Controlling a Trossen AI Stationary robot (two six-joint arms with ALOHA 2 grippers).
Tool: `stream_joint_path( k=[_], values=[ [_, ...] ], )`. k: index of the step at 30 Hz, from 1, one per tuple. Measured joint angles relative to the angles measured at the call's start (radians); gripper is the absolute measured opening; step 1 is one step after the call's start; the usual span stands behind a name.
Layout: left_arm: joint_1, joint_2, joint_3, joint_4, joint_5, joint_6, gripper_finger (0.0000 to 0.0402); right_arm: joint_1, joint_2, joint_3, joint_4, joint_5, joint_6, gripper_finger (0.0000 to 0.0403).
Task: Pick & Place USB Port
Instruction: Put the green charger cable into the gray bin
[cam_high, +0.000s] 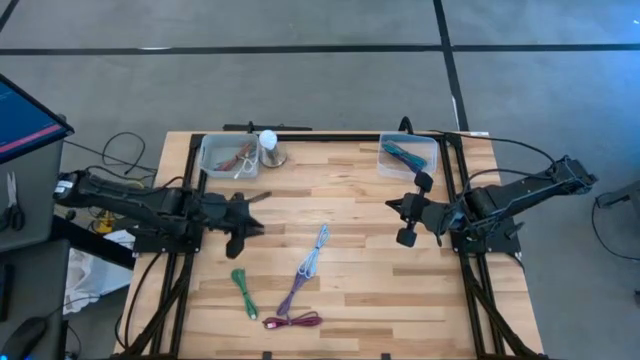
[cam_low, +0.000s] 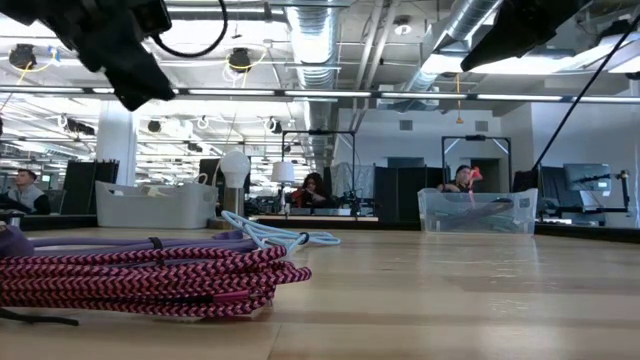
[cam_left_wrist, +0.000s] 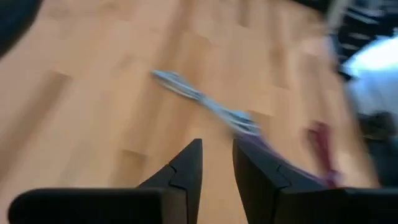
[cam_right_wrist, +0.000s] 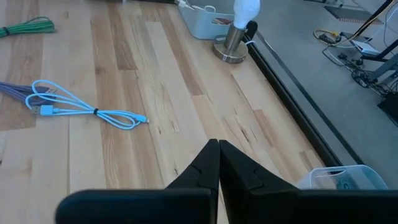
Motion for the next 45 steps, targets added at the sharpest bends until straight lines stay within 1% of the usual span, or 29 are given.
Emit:
stream_joint_path(
  k=[2,5,8,12,15,19,21,26,27,28,31,33,34,37,39,41,45],
  values=[
    [-0.039,0.011,0.001,0.007,0.031,-0.034,0.0082,0.000,0.000,0.000,0.000,0.000,0.000,0.0000],
    [-0.103,0.045,0.001,0.008,0.035,-0.082,0.0069,0.000,0.000,0.000,0.000,0.000,0.000,0.0000],
    [-0.155,0.096,0.001,0.008,0.035,-0.087,0.0055,0.000,0.000,0.000,0.004,0.000,0.000,0.0000],
    [-0.191,0.163,0.001,0.008,0.035,-0.087,0.0039,0.000,0.000,0.000,0.008,0.001,0.022,0.0000],
    [-0.195,0.189,0.001,0.026,0.035,-0.091,0.0028,0.000,0.000,0.000,0.007,0.001,0.031,0.0000],
    [-0.195,0.198,0.001,0.119,0.035,-0.164,0.0021,0.000,0.000,0.000,0.007,0.000,0.030,0.0000],
    [-0.195,0.198,0.001,0.191,0.035,-0.158,0.0021,0.000,0.000,0.000,0.006,0.000,0.027,0.0000],
    [-0.187,0.198,0.001,0.389,0.023,0.000,0.0021,0.000,0.000,0.000,-0.002,0.000,0.026,0.0000],
    [-0.184,0.198,0.001,0.408,0.008,-0.023,0.0021,0.000,0.000,0.000,-0.005,0.000,0.026,0.0000],
    [-0.178,0.198,0.001,0.418,-0.013,-0.080,0.0021,0.000,0.000,0.000,-0.007,0.000,0.026,0.0000],
    [-0.163,0.198,0.001,0.387,-0.078,-0.343,0.0016,0.000,0.000,0.000,-0.031,0.001,0.026,0.0000],
    [-0.169,0.198,0.001,0.372,-0.087,-0.468,0.0006,0.000,0.000,0.000,-0.057,0.005,0.026,0.0000],
    [-0.178,0.198,0.001,0.375,-0.097,-0.511,0.0004,-0.001,0.000,0.000,-0.072,0.011,0.026,0.0000],
    [-0.200,0.198,0.011,0.372,-0.205,-0.604,0.0003,-0.001,0.000,0.000,-0.127,0.031,0.032,0.0000],
    [-0.203,0.198,0.029,0.361,-0.244,-0.644,0.0003,-0.001,0.000,0.000,-0.163,0.031,0.034,0.0000],
    [-0.204,0.198,0.058,0.280,-0.264,-0.702,0.0002,-0.001,0.000,0.000,-0.197,0.031,0.034,0.0000],
    [-0.219,0.230,0.134,0.027,-0.306,-0.836,0.0002,-0.007,0.000,0.000,-0.222,0.031,0.048,0.0000]
  ],
)
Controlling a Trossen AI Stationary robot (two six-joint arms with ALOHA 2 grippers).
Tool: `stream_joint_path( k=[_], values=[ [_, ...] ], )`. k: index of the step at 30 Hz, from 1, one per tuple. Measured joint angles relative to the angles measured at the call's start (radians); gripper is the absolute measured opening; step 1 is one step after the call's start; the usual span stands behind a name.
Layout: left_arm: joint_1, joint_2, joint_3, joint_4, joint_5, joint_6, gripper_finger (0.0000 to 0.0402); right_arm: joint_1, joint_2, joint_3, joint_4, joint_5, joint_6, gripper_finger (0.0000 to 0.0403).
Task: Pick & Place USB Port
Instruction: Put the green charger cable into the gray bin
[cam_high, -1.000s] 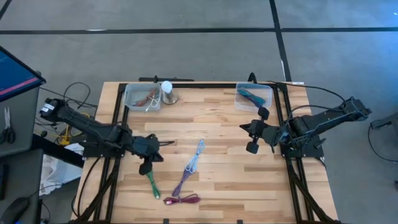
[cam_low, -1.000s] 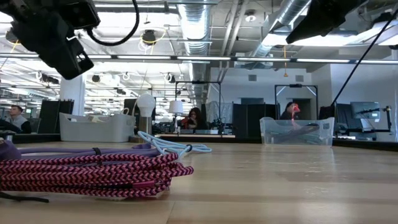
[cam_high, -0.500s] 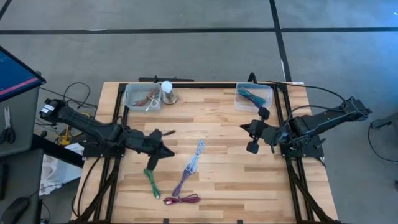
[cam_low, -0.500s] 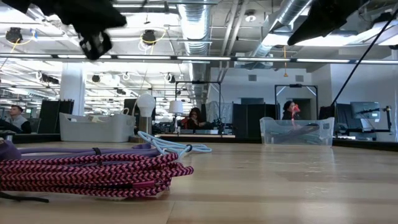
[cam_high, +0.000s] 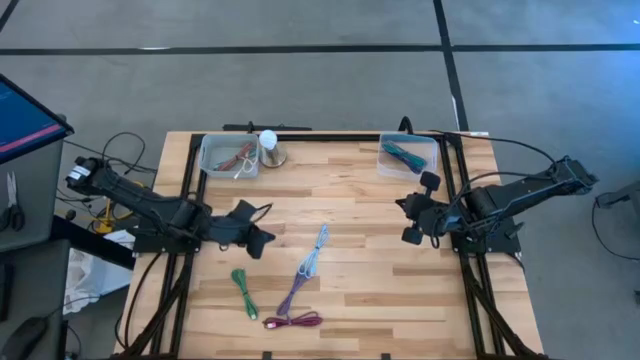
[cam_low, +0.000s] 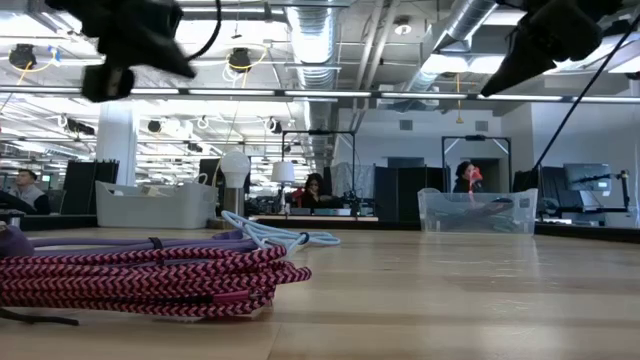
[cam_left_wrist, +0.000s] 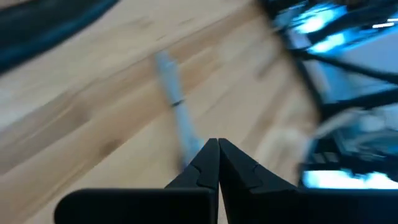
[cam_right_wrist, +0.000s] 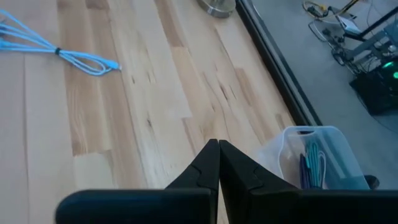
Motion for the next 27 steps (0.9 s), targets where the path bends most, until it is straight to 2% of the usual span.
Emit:
stream_joint_path(
  k=[3,7,11,13,16,19,21,27],
  values=[
    [-0.015,0.041,0.055,-0.129,0.008,-0.091,0.0002,-0.016,0.000,0.000,-0.008,0.000,0.021,0.0000],
    [-0.044,0.080,0.113,-0.164,0.015,-0.162,0.0002,-0.041,0.000,0.000,-0.017,0.000,0.022,0.0000],
    [-0.090,0.136,0.156,-0.280,0.024,-0.319,0.0001,-0.064,0.000,0.000,-0.019,0.000,0.022,0.0000],
    [-0.117,0.177,0.164,-0.370,0.086,-0.427,0.0001,-0.073,0.000,0.000,-0.020,0.000,0.021,0.0000],
    [-0.154,0.247,0.164,-0.469,0.239,-0.572,0.0001,-0.080,0.000,0.000,-0.021,0.000,0.021,0.0000],
    [-0.187,0.308,0.164,-0.501,0.376,-0.649,0.0001,-0.086,0.000,0.000,-0.028,0.000,0.021,0.0000],
    [-0.199,0.331,0.164,-0.502,0.407,-0.672,0.0001,-0.086,0.000,0.000,-0.030,0.000,0.021,0.0000],
    [-0.192,0.347,0.164,-0.503,0.416,-0.707,0.0002,-0.085,0.000,0.000,-0.034,0.000,0.021,0.0000]
  ],
)
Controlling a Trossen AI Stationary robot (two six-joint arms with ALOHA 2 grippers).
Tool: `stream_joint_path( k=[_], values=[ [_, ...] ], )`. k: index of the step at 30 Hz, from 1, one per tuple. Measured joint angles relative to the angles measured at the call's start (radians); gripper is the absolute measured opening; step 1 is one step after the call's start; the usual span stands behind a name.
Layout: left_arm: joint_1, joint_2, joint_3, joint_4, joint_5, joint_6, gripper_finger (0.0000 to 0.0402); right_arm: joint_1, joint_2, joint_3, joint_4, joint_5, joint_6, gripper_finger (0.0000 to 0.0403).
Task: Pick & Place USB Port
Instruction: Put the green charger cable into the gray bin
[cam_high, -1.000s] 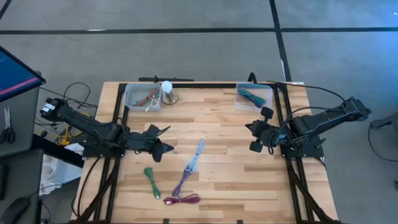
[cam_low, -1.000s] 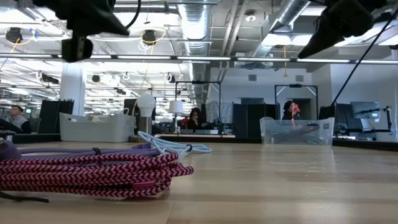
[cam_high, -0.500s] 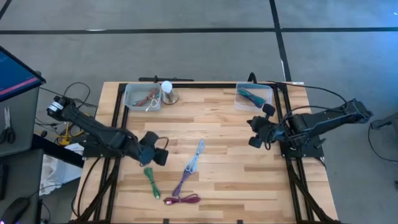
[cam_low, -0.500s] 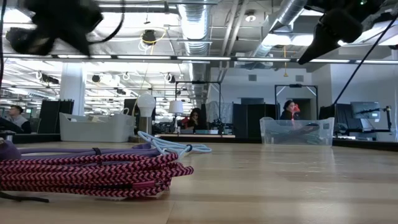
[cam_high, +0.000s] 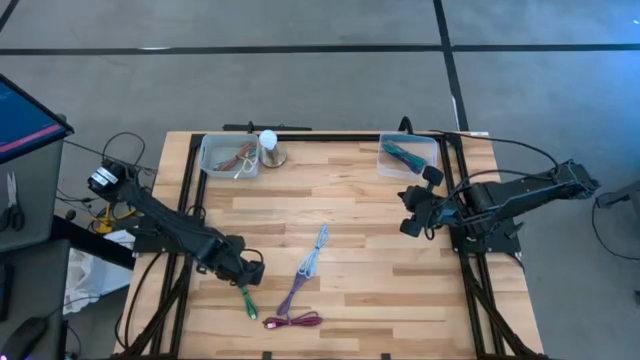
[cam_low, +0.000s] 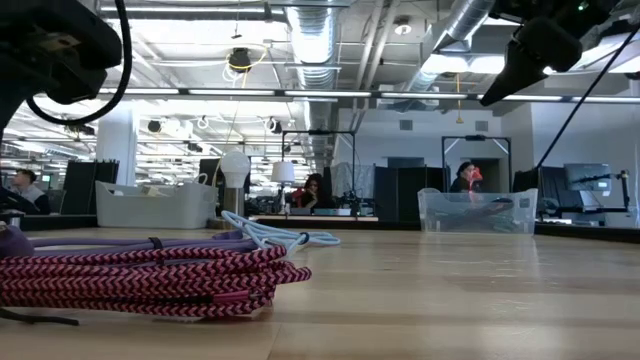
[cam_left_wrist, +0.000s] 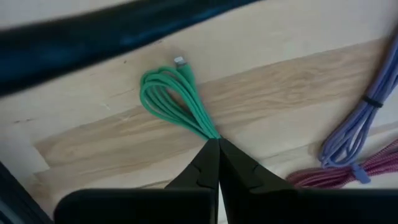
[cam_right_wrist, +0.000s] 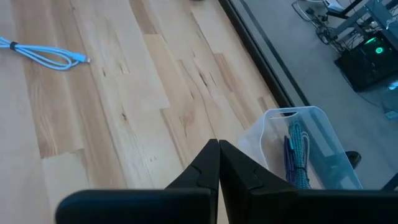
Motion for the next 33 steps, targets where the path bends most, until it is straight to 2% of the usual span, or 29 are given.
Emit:
stream_joint_path(
  k=[7,15,20,26,33],
  values=[
    [0.001,-0.001,-0.002,0.013,0.022,-0.028,0.0021,0.000,0.000,0.000,-0.002,-0.042,0.000,0.0000],
    [0.002,0.001,-0.003,0.013,0.025,-0.094,0.0078,0.001,0.000,0.000,-0.008,-0.063,-0.008,0.0000],
    [0.001,0.001,-0.003,0.014,-0.013,-0.125,0.0104,0.001,0.000,0.000,-0.008,-0.063,-0.008,0.0000],
    [0.002,0.001,-0.010,0.016,-0.092,-0.127,0.0107,0.001,0.000,0.000,-0.008,-0.063,-0.009,0.0000],
    [0.001,0.001,-0.129,0.069,-0.057,-0.168,0.0106,0.001,0.000,0.000,-0.008,-0.064,-0.009,0.0000]
  ],
)
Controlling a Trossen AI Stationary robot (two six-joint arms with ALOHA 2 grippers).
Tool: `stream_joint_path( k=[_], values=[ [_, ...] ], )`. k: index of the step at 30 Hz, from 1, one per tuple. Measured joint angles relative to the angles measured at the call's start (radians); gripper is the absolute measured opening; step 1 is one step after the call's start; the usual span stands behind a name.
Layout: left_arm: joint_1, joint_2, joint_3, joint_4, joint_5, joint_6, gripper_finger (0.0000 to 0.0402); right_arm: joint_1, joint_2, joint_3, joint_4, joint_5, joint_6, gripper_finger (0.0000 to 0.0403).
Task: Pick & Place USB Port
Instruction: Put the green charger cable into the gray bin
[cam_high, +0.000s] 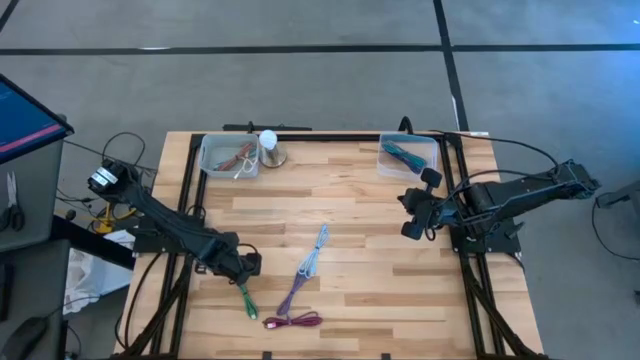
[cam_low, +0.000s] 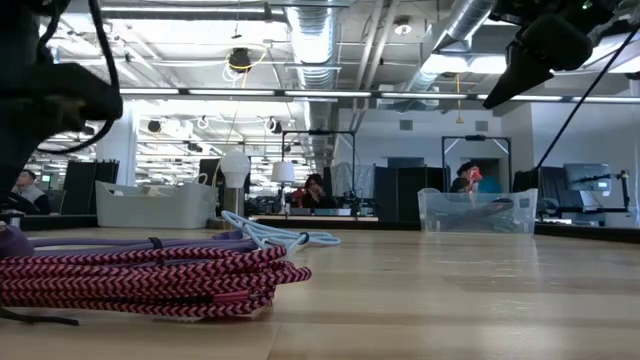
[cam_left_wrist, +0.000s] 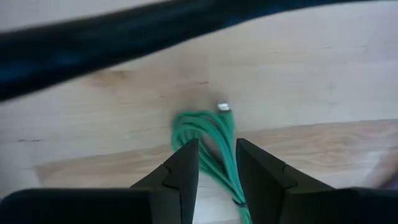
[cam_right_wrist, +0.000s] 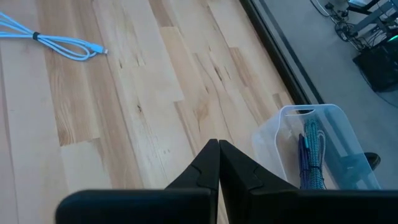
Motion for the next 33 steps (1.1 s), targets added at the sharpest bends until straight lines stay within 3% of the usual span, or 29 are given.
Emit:
stream_joint_path(
  k=[8,22,33],
  values=[
    [0.000,0.000,-0.095,0.209,0.000,-0.003,0.0106,0.000,0.000,0.000,0.000,0.000,0.000,0.0000],
    [0.000,-0.003,-0.158,0.257,0.000,0.003,0.0102,0.000,0.000,0.000,0.000,0.001,-0.003,0.0000],
    [0.000,-0.002,-0.159,0.265,-0.005,0.033,0.0013,0.000,0.000,0.000,0.000,0.004,-0.003,0.0000]
  ],
)
